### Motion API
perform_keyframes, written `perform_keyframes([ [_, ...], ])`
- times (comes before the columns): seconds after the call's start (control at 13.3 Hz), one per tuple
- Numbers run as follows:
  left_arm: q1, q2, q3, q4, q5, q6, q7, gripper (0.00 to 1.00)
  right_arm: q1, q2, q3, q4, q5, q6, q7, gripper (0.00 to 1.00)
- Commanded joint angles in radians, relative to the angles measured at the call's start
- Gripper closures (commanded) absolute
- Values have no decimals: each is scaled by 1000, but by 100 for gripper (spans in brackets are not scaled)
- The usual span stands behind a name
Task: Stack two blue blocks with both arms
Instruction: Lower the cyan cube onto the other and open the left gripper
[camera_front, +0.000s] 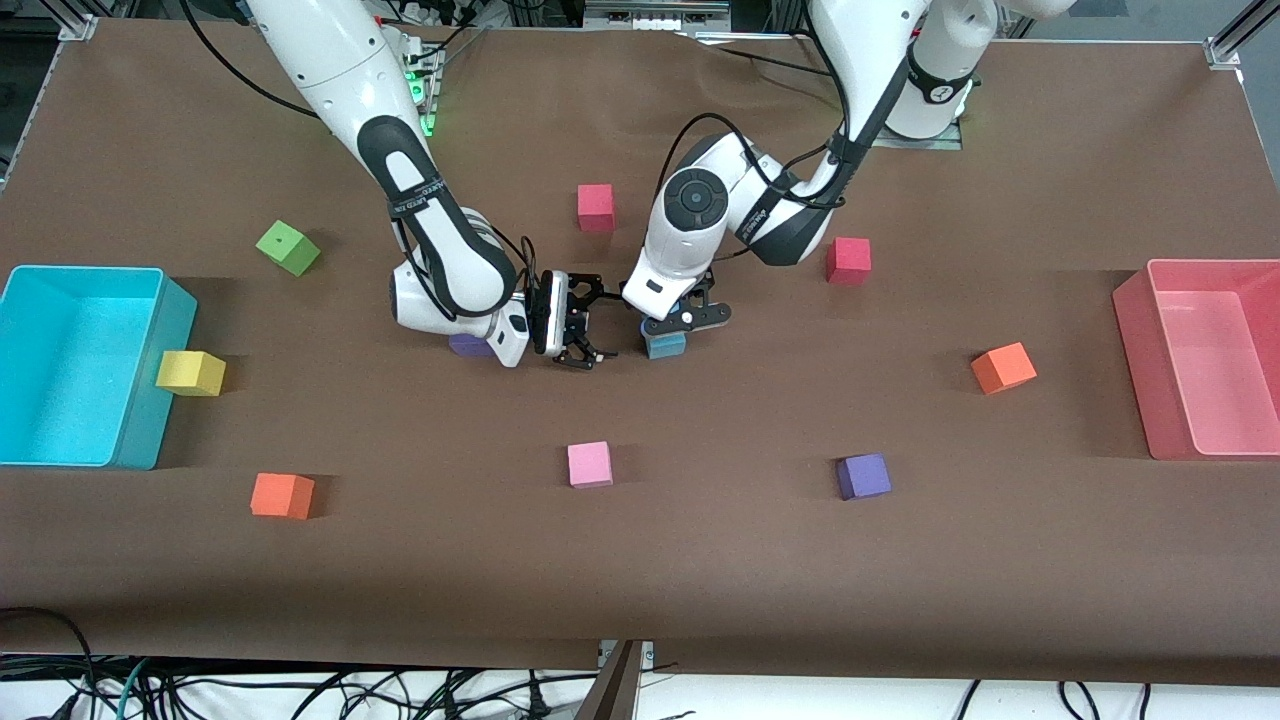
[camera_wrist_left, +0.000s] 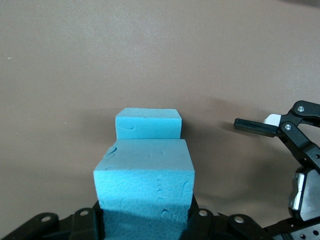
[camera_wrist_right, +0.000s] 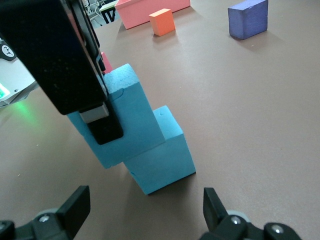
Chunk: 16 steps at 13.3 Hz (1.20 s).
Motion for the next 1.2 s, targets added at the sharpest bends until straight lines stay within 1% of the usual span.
perform_keyframes([
  [0.0, -19, 16, 17, 25, 27, -5, -28, 92, -13, 6, 13, 10, 19, -7, -24, 0],
  [0.15, -19, 19, 17, 26, 25, -5, -39, 57, -13, 6, 13, 10, 19, -7, -22, 0],
  [0.23, -19, 22, 17, 26, 25, -5, -52, 54, -13, 6, 13, 10, 21, -7, -22, 0],
  [0.38, -19, 23, 19, 28, 22, -4, -74, 53, -13, 6, 13, 10, 19, -7, -22, 0],
  [0.45, -19, 27, 17, 29, 21, -4, -81, 49, -13, 6, 14, 10, 21, -7, -22, 0],
  [0.53, -19, 27, 17, 31, 19, -4, -94, 34, -13, 6, 13, 10, 21, -7, -22, 0],
  [0.6, -19, 28, 19, 40, 22, -4, -94, 16, -13, 6, 14, 10, 19, -7, -22, 0],
  [0.68, -19, 31, 19, 43, 22, -4, -92, 1, -13, 4, 13, 10, 21, -7, -22, 0],
  [0.98, -19, 30, 28, 65, 21, -11, -91, 0, -13, 4, 14, 10, 19, -7, -22, 0],
  [1.13, -14, 7, 30, 71, 15, -11, -91, 0, -13, 2, 14, 10, 21, -7, -22, 0],
])
